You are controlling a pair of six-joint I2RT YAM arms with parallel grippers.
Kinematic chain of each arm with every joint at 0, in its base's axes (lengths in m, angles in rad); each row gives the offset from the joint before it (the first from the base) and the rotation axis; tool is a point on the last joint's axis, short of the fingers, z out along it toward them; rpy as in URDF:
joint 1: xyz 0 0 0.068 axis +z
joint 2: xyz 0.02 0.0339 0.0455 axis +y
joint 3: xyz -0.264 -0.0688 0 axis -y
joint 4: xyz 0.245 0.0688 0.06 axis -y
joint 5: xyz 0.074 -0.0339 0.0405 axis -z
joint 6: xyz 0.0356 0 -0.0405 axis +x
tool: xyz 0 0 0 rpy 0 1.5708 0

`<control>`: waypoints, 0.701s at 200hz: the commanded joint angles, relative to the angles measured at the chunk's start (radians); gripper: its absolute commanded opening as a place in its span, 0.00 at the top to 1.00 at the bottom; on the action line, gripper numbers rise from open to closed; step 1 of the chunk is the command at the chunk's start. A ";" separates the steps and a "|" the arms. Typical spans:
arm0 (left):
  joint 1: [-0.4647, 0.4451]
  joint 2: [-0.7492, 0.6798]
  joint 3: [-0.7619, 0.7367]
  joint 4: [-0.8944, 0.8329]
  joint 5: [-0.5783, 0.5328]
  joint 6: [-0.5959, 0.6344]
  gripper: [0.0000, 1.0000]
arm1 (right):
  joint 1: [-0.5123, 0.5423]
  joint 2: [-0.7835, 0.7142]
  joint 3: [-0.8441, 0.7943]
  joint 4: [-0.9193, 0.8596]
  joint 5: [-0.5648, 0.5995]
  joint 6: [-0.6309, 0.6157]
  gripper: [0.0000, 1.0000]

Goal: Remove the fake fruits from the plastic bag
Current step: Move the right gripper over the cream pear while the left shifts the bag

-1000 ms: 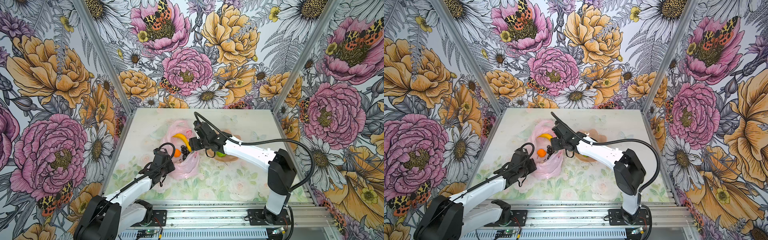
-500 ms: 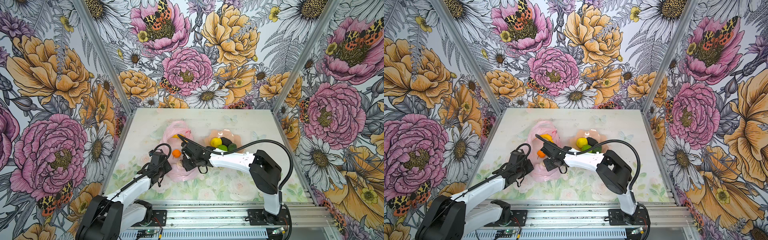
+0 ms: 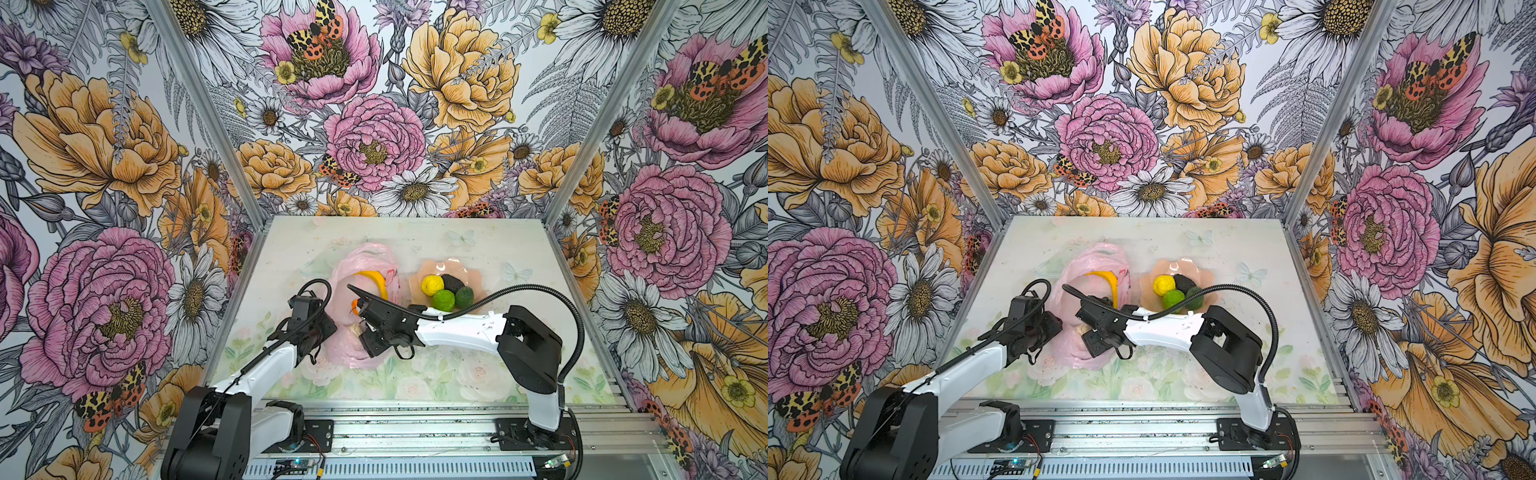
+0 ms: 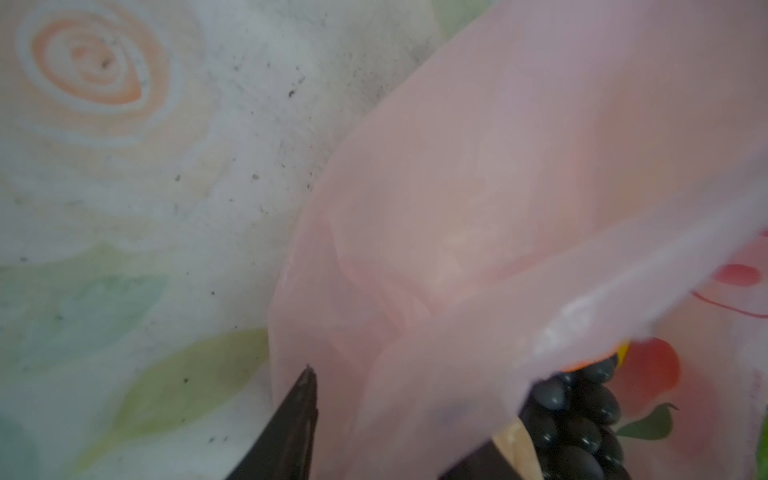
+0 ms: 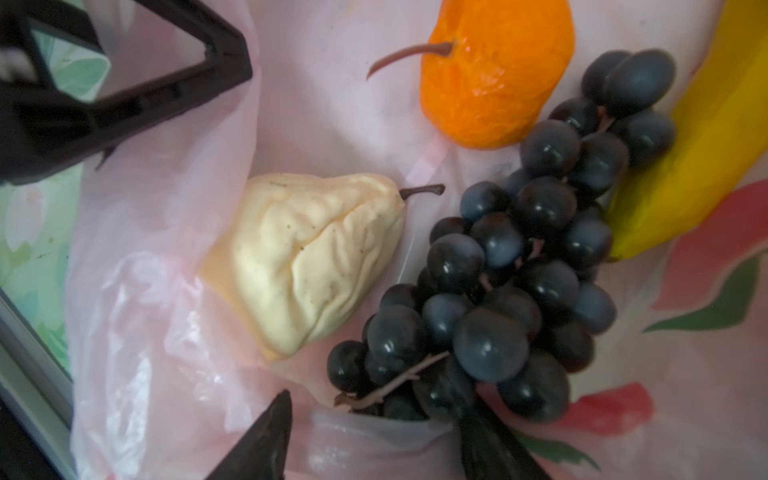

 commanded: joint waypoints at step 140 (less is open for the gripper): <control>-0.175 -0.162 -0.061 -0.200 -0.013 -0.110 0.59 | -0.039 -0.067 0.034 -0.018 0.023 0.034 0.19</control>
